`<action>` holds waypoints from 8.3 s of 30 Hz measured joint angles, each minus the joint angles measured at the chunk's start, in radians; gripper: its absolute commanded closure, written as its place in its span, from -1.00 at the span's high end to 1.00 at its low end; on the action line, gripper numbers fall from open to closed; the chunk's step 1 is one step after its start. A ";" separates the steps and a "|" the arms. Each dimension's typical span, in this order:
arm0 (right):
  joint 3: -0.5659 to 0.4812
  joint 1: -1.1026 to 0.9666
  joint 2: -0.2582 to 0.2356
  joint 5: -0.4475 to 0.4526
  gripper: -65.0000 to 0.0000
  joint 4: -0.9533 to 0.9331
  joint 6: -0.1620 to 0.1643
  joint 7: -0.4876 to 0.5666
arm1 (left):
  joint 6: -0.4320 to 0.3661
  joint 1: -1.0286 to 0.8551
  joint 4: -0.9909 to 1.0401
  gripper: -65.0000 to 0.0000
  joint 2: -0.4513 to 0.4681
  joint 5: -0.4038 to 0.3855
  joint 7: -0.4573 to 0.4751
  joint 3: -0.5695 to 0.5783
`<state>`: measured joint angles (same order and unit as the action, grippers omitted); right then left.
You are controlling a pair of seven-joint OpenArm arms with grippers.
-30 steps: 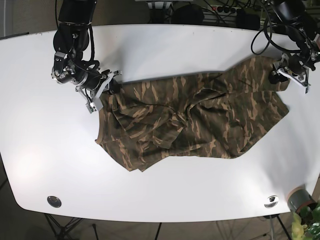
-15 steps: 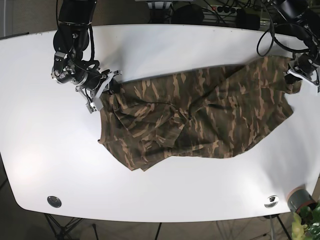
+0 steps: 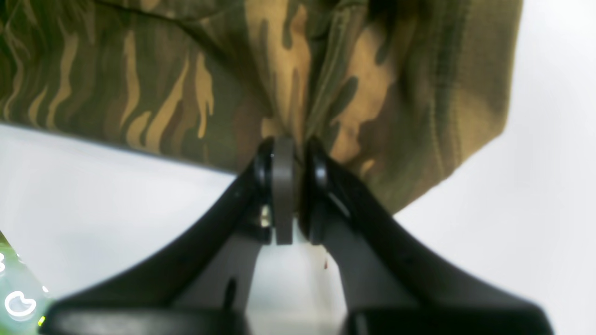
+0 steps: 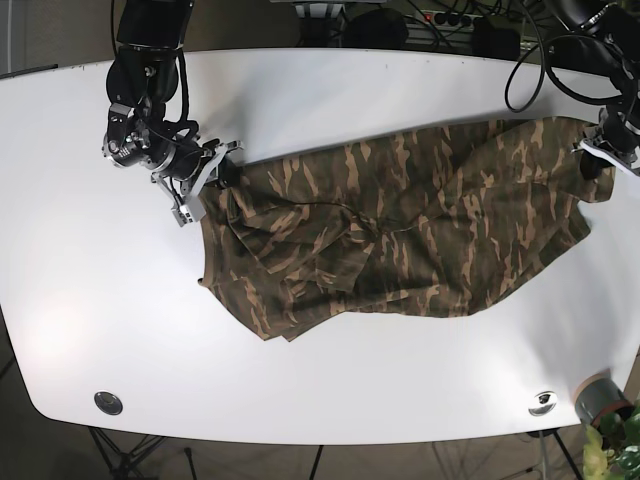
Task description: Fold the T-shirt properly
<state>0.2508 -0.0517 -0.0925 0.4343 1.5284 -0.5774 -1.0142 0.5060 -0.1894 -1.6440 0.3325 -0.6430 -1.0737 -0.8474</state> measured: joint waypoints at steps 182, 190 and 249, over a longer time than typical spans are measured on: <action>0.288 0.173 -0.124 -0.018 -0.93 0.379 0.005 -0.206 | 0.160 0.381 -0.174 -1.00 0.040 0.361 0.009 0.410; 0.336 -0.016 -0.040 -0.009 -0.93 0.427 0.003 -0.199 | 0.200 0.156 -0.227 -1.00 -0.029 0.365 -0.004 0.266; 0.422 -0.208 0.035 -0.034 -0.92 0.434 -0.033 -0.192 | 0.194 0.241 0.138 -1.00 0.032 0.385 0.060 0.232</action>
<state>0.6724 -0.2600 -0.0574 0.4000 1.9625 -0.6106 -1.2057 0.7002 0.0521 -1.5055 0.3649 -0.2577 -1.0142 -0.6159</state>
